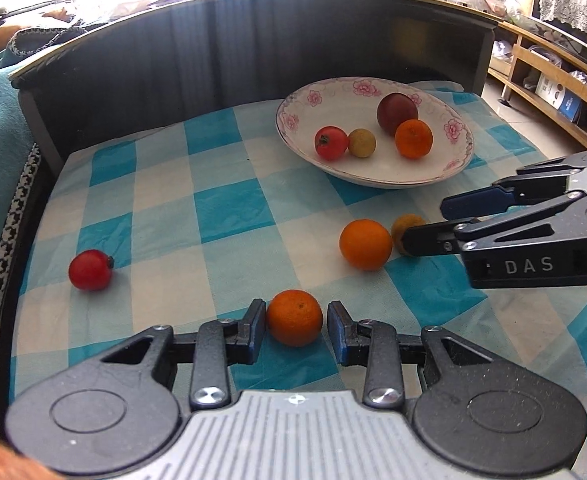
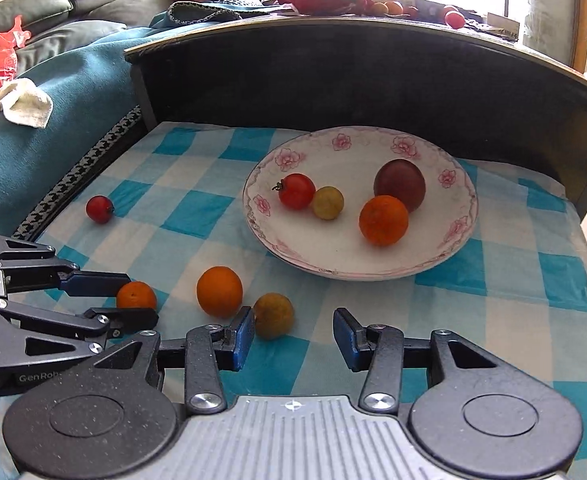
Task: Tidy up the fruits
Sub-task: 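Move both open tools toward the orange and brown fruit on the cloth, then grasp an orange with the left tool while the right tool grasps a small brown fruit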
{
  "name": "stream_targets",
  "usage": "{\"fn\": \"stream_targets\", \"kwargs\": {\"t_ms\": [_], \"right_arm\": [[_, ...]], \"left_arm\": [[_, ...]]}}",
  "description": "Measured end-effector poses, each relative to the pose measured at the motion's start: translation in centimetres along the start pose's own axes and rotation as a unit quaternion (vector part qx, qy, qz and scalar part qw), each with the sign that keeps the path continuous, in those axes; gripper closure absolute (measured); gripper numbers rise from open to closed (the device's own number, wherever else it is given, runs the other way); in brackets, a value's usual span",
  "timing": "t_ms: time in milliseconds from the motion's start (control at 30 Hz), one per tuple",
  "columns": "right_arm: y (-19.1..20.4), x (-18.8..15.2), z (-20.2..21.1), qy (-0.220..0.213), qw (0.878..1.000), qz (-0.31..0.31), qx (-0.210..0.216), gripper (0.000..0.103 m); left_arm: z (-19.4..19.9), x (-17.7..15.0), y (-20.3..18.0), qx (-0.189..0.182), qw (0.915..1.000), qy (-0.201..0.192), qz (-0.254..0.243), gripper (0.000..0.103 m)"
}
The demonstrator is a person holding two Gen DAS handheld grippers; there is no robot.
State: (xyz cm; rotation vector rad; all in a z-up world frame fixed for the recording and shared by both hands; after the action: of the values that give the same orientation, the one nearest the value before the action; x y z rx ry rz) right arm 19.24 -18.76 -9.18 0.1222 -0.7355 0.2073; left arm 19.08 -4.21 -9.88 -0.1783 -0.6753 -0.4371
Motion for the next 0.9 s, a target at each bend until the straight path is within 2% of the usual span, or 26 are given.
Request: {"fn": "stream_targets", "kwargs": {"t_ms": [467,567,733,833,900], "right_arm": [[0.4,0.6,-1.1,-0.006,1.000,0.008,0.021,0.064],[0.1,0.5,-1.3,-0.001,1.000,-0.005,0.029,0.064],[0.3,0.5,-1.3,0.015,0.999,-0.008,0.045,0.077],[0.6,0.6,-1.2,0.018,0.999,-0.001,0.050,0.081],[0.7,0.6,-1.4,0.017,0.999,-0.005,0.052,0.080]], "left_arm": [[-0.3,0.0,-0.1,-0.003,1.0000,-0.004,-0.003,0.060],[-0.3,-0.1,0.0,-0.006,1.0000,-0.005,-0.001,0.060],[-0.3,0.0,0.0,-0.010,0.9999,-0.009,-0.006,0.060],[-0.5,0.0,-0.1,-0.009,0.9999,-0.009,-0.008,0.060],[-0.5,0.0,-0.1,-0.009,0.9999,-0.010,-0.009,0.061]]}}
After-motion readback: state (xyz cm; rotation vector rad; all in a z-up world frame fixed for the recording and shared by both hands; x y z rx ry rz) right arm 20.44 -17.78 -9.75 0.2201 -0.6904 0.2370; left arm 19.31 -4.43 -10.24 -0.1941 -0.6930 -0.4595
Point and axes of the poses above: each gripper's, at about its wrist camera, not at the fingertips, and z roughly against the way its jaws point, y to its left, x to its top, the point moved 5 cm from there along -z, roughly the way its jaws point, and after that the axes turned 3 degrees about -x, right-handed, at the moved point
